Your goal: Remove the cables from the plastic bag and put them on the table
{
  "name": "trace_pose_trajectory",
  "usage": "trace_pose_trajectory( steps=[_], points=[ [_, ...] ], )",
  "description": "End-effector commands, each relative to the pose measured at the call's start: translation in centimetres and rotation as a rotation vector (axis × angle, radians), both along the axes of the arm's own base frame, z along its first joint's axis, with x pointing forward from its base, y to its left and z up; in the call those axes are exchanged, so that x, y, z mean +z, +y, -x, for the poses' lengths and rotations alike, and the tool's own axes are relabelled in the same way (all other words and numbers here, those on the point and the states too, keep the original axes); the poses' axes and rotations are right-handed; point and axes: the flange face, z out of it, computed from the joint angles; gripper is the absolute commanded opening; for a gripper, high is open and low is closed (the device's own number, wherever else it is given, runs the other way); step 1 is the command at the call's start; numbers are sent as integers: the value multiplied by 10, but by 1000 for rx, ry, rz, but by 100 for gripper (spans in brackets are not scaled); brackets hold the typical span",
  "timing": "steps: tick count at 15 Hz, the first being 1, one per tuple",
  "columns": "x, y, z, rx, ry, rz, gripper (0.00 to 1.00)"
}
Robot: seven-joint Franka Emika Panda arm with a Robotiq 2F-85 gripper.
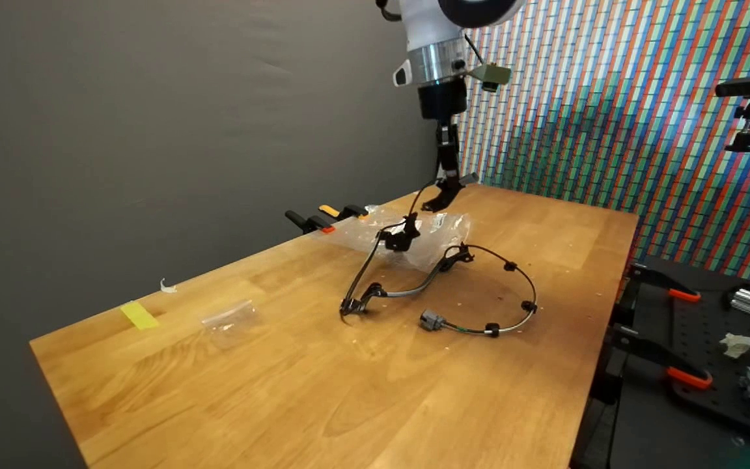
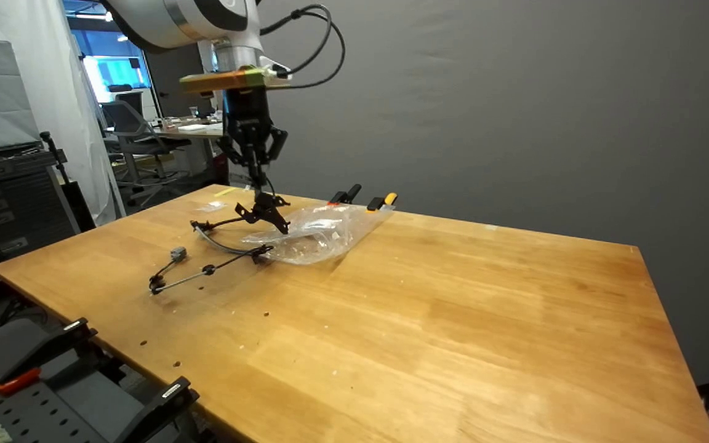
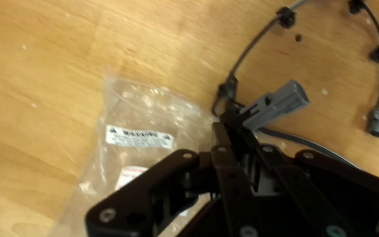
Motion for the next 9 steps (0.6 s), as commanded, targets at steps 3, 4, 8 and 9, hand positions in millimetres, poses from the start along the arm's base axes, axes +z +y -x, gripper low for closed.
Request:
trace_pose_trajectory(
  steps=[3,4,8,9],
  points=[
    [-57,-109,6,6,110,23,10],
    [-67,-124,8,0,127,22,37],
    [-85,-162,8,-26,147,54,59],
    [-85,-167,9,-28,142,66,68]
  ],
)
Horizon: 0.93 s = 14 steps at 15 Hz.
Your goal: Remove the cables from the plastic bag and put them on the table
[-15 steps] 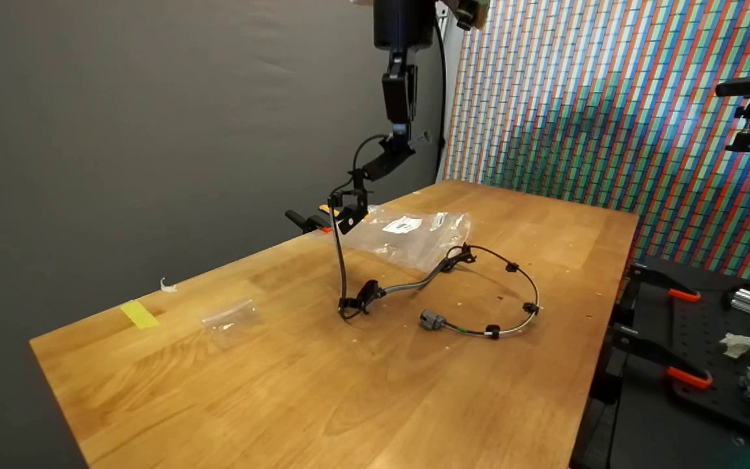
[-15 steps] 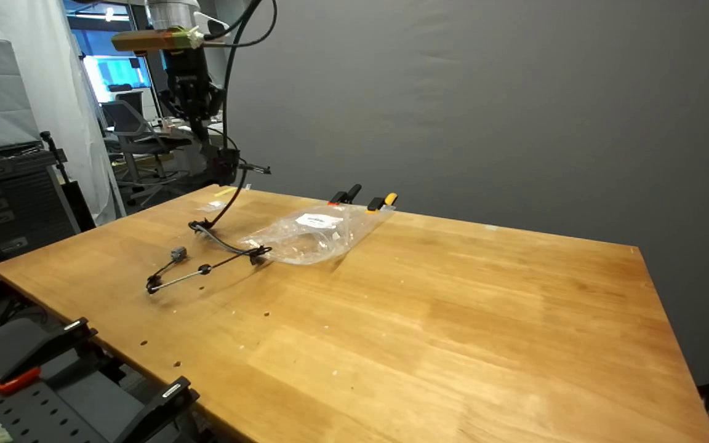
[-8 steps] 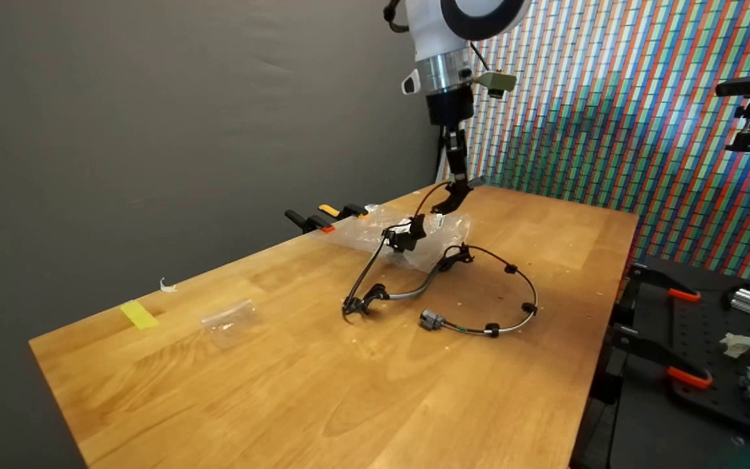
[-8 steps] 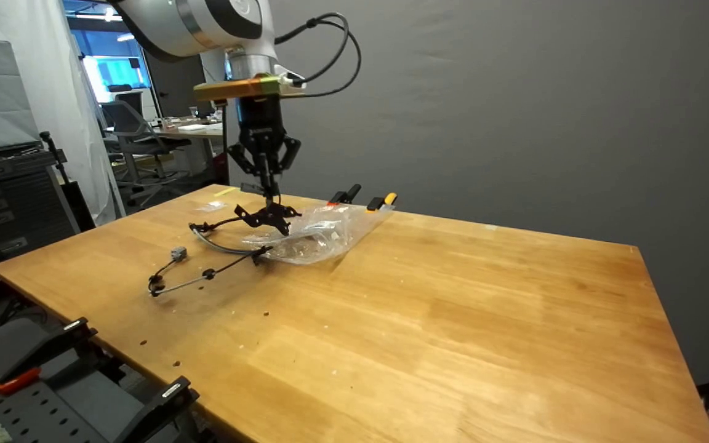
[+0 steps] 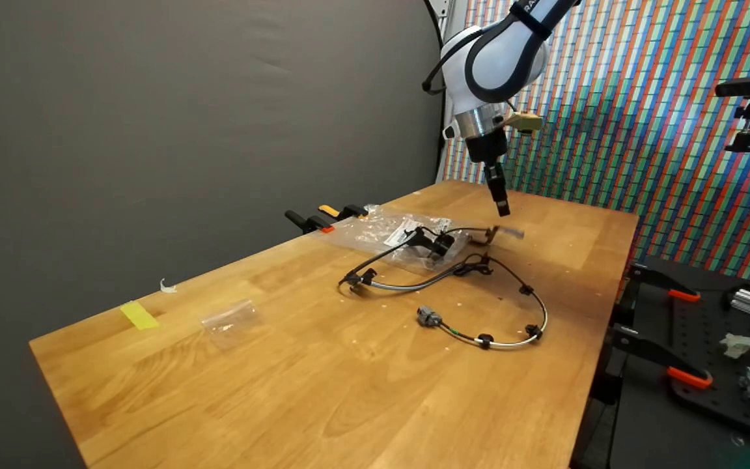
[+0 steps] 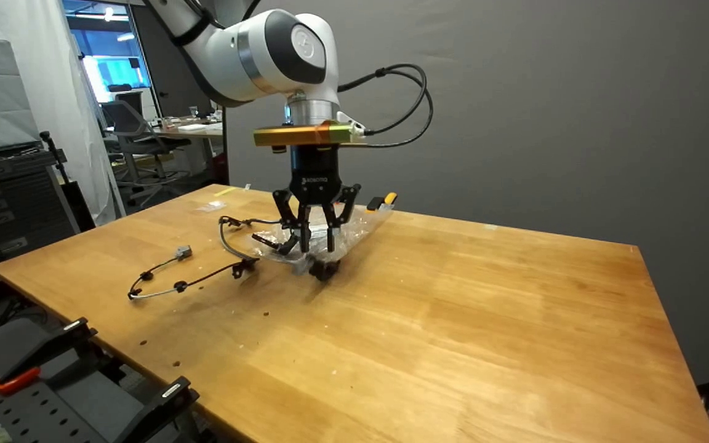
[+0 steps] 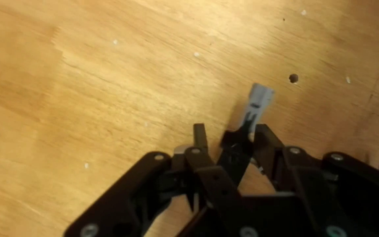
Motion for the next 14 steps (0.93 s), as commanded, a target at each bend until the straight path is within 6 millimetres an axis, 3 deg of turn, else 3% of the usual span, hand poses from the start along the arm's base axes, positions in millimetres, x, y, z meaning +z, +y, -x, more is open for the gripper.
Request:
trace_pose_trajectory(
  steps=[1,4,9,14],
  points=[
    [6,-17,-7,12,-28,32,75],
    [26,-12,-11,6,-76,34,98],
    [81,16,-19,34,-137,37,100],
    [146,57,-11,71,-125,19,100]
  ],
)
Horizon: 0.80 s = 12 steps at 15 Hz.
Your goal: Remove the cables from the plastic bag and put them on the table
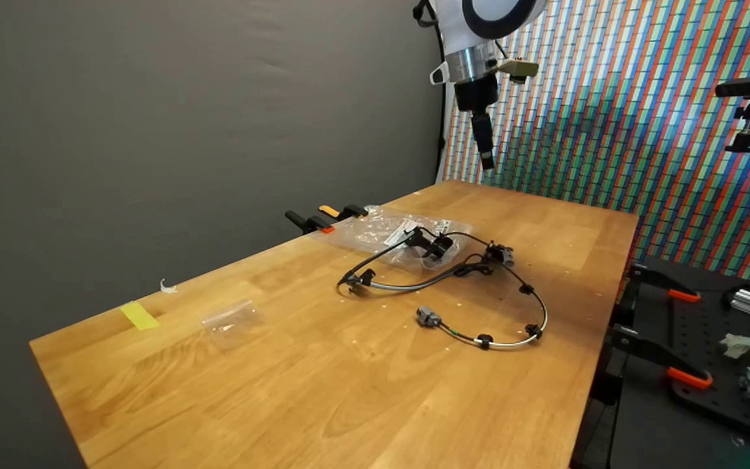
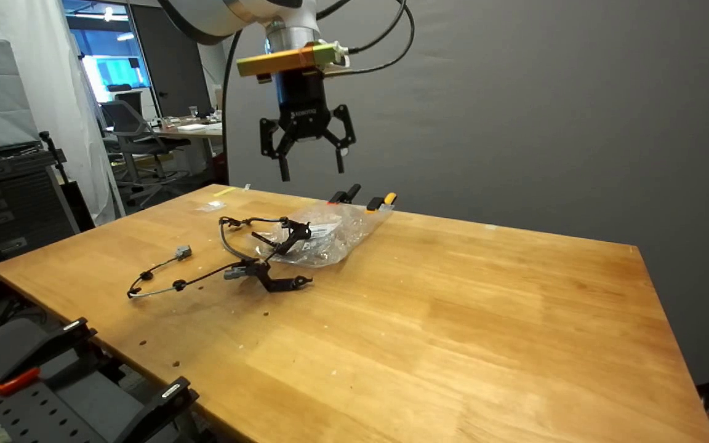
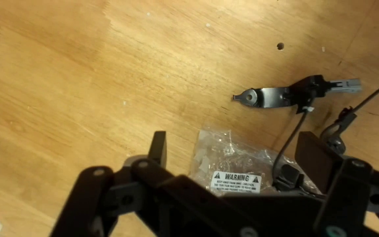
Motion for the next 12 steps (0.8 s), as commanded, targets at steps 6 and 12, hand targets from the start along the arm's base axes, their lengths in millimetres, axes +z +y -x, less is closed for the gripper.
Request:
trace_pose_trajectory(
  steps=[6,12],
  points=[
    [118,68,25,-88,-34,-92,100],
    [168,92,51,-349,-169,-284,100]
  ],
)
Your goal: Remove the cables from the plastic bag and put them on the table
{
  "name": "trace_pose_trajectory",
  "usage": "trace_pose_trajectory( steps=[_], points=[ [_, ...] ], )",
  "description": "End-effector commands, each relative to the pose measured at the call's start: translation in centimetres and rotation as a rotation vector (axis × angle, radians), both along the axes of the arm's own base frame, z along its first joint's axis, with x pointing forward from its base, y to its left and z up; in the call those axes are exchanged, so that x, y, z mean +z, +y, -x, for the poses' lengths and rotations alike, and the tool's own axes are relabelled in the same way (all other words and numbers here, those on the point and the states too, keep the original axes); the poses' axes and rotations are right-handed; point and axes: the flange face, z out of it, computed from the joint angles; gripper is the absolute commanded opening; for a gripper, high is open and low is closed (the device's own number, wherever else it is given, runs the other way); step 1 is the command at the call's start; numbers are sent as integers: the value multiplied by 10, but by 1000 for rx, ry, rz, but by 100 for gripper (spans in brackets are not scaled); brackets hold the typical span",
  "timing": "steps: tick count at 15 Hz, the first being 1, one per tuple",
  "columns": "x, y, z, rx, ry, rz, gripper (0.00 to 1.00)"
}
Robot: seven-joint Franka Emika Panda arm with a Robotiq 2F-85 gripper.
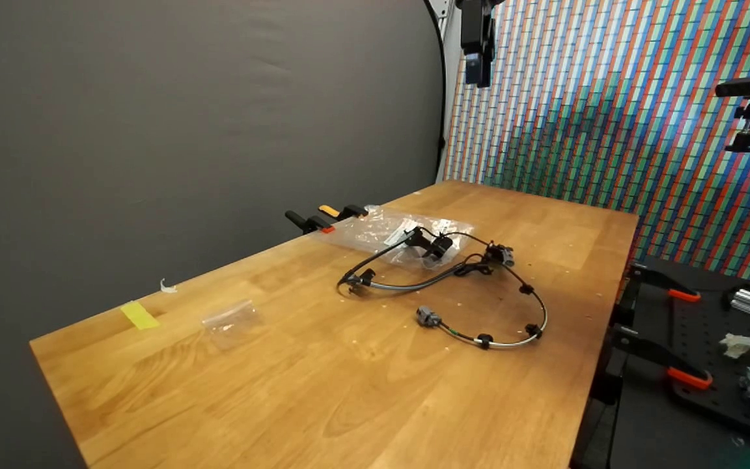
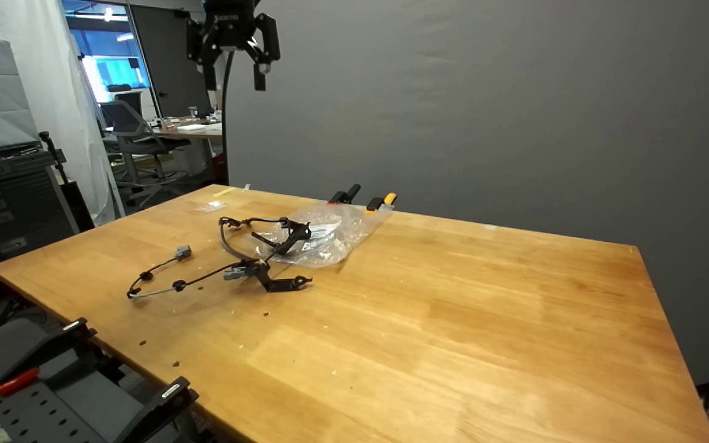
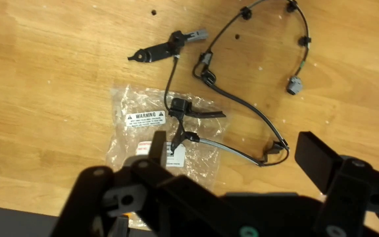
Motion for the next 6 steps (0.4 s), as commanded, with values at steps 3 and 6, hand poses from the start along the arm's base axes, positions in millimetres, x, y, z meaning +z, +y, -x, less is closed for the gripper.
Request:
trace_pose_trajectory(
  steps=[3,6],
  points=[
    [22,7,13,-133,-33,-66,100],
    [29,9,24,-185,-51,-80,100]
  ],
)
